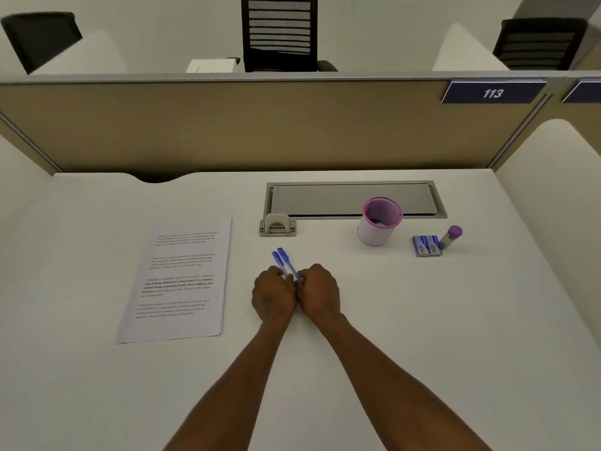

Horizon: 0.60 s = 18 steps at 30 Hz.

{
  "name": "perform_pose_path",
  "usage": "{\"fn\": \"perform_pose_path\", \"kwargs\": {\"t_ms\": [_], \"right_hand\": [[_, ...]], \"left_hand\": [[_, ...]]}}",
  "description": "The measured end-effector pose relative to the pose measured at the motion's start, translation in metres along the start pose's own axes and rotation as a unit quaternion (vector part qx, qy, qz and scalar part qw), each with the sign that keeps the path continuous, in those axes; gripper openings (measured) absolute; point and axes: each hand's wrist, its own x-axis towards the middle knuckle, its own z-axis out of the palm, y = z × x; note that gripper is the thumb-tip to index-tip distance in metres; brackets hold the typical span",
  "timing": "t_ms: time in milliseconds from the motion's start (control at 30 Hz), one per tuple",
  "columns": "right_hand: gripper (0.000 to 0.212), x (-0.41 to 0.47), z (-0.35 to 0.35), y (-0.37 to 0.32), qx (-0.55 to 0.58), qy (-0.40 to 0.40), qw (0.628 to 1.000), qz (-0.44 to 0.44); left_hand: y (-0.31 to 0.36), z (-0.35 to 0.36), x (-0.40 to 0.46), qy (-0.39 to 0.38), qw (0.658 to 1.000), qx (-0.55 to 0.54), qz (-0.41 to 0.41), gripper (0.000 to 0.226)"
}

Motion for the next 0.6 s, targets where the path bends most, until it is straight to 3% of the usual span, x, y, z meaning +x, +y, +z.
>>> {"fn": "perform_pose_path", "kwargs": {"t_ms": [267,467,600], "right_hand": [[0.015,-0.014,-0.016,0.017,0.121,0.009,0.99,0.066],[0.01,-0.052,-0.049,0.068,0.275,0.023,0.95,0.146],[0.006,-0.073,-0.08,0.115,0.306,0.105,0.922,0.214]], "left_hand": [[0.017,0.005,-0.012,-0.037,0.994,-0.078,-0.068,0.008],[0.043,0.019,-0.053,-0.106,0.977,-0.178,-0.044,0.004],[0.073,0.043,-0.085,-0.181,0.962,-0.204,0.008,0.007]]}}
